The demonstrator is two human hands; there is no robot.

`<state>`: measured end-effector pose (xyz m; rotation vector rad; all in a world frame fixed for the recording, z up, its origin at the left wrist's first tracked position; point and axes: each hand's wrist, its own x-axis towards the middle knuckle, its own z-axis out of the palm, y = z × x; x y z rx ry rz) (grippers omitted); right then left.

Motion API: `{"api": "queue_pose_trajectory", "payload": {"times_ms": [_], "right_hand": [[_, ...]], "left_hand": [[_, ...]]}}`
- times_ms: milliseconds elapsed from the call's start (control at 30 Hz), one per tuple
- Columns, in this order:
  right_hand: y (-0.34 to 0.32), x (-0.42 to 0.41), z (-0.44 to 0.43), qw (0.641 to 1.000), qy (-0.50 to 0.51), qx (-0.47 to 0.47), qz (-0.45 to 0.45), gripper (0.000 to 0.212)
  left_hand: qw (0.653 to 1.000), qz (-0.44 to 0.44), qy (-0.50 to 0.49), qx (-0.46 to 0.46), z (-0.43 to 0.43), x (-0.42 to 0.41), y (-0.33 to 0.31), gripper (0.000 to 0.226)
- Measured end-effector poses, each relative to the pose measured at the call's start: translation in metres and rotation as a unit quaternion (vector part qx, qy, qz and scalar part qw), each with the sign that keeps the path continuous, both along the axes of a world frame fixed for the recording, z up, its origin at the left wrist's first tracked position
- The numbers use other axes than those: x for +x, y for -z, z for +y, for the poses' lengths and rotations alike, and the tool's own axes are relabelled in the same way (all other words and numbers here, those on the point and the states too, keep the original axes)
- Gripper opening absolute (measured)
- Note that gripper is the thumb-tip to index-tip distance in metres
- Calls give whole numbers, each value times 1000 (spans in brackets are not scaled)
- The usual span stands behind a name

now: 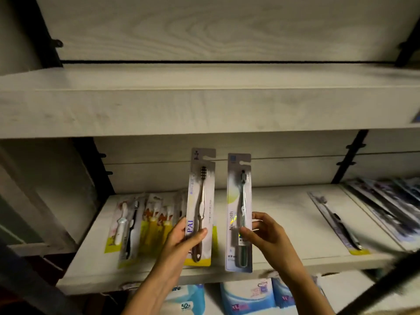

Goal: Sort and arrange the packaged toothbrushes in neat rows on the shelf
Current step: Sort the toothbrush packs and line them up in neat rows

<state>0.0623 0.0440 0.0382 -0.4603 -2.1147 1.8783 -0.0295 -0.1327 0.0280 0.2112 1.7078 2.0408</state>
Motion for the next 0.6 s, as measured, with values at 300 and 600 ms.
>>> {"api": "queue_pose_trajectory", "payload": {"times_ms": [300, 600], "right_hand": [[-1, 86, 134, 999, -28, 19, -10, 38], [-16, 161, 206, 998, -64, 21, 4, 41]], "left_hand": [[1000, 9, -5, 23, 123, 93, 9, 28], [998, 45, -6, 32, 194, 171, -6, 28]]}}
